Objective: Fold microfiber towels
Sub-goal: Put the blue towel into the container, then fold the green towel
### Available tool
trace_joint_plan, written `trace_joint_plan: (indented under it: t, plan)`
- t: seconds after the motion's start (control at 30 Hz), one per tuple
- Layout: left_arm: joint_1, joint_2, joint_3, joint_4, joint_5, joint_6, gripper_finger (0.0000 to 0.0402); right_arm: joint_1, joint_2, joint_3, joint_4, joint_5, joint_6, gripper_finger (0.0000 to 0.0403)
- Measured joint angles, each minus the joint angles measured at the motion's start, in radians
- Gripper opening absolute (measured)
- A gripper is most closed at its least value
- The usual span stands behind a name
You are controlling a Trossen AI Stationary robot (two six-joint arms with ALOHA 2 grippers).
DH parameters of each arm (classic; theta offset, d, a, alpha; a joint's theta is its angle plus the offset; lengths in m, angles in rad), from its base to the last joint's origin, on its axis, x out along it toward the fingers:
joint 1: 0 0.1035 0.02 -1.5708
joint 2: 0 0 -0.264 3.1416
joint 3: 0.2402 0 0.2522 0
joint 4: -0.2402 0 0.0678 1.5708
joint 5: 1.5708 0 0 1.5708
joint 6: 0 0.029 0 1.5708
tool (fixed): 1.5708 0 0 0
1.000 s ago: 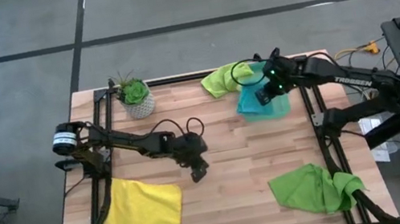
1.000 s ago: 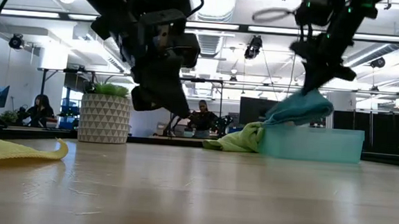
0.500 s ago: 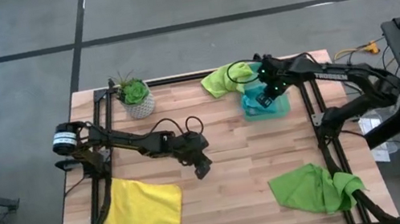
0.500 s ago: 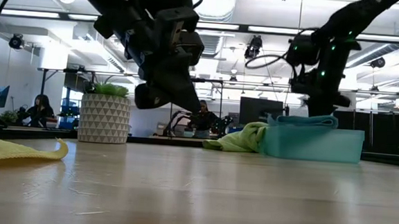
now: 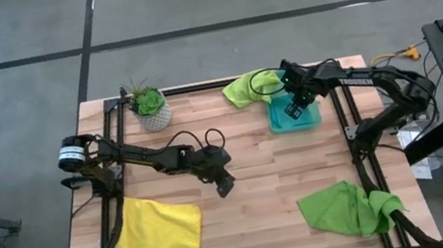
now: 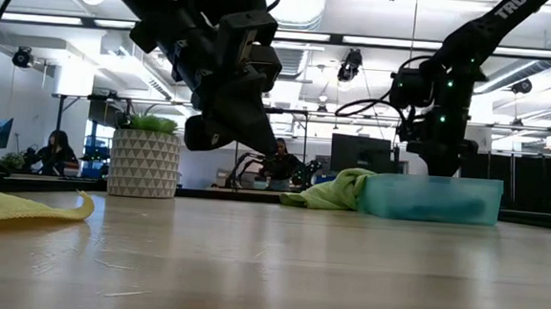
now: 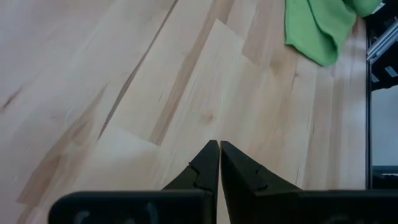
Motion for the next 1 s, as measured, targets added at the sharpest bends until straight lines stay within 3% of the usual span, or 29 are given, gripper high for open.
trace_joint_plan:
  t: [0.3,0.73,0.9,1.0]
  plan:
    - [0.006,0.0,0.002,0.019,-0.002,0.0,0.0,-0.002,-0.022,0.008,-0.018,0.008,0.036,0.0072]
    - [0.007,0.0,0.002,0.019,-0.002,0.002,0.0,-0.039,-0.113,0.206,-0.161,0.041,0.04,0.0141]
    - [0.007,0.0,0.002,0.019,0.002,0.002,0.0,-0.04,-0.128,0.189,-0.138,-0.204,0.1,0.0137]
    - [0.007,0.0,0.002,0.02,0.003,0.002,0.0,-0.039,-0.093,0.149,-0.14,-0.225,0.143,0.0116]
